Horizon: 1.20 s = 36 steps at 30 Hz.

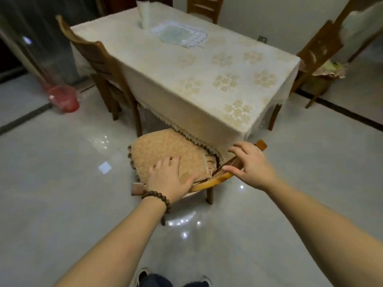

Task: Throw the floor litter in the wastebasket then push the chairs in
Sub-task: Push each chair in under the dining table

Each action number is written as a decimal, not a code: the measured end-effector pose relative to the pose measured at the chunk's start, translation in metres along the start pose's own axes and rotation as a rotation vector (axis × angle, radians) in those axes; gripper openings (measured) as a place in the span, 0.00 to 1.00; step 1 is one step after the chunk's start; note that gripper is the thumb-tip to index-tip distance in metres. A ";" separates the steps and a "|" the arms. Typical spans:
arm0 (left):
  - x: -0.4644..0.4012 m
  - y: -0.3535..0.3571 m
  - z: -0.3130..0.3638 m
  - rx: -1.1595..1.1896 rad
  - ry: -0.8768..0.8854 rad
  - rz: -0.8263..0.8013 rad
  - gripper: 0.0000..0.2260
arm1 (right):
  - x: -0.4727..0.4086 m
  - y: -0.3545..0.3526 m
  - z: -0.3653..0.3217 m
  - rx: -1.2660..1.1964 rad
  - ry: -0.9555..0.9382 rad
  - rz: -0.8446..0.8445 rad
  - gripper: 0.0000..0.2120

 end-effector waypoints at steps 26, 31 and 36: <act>0.006 0.017 -0.041 -0.487 0.241 -0.259 0.13 | -0.019 0.047 -0.016 0.387 -0.253 -0.128 0.20; -0.016 -0.008 -0.082 -0.522 0.371 -0.234 0.12 | -0.026 0.048 -0.058 0.340 -0.136 -0.039 0.14; -0.057 -0.034 -0.133 -0.561 0.546 -0.206 0.09 | -0.042 0.061 -0.106 0.298 0.026 0.029 0.15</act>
Point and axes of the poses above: each hand's wrist, its own x-axis away from the middle knuckle, its own y-axis out of the palm, z = x × y, the point moved 7 cm from there along -x, towards the middle knuckle, and after that the axes turned 3 degrees about -x, right-handed, at the moved point
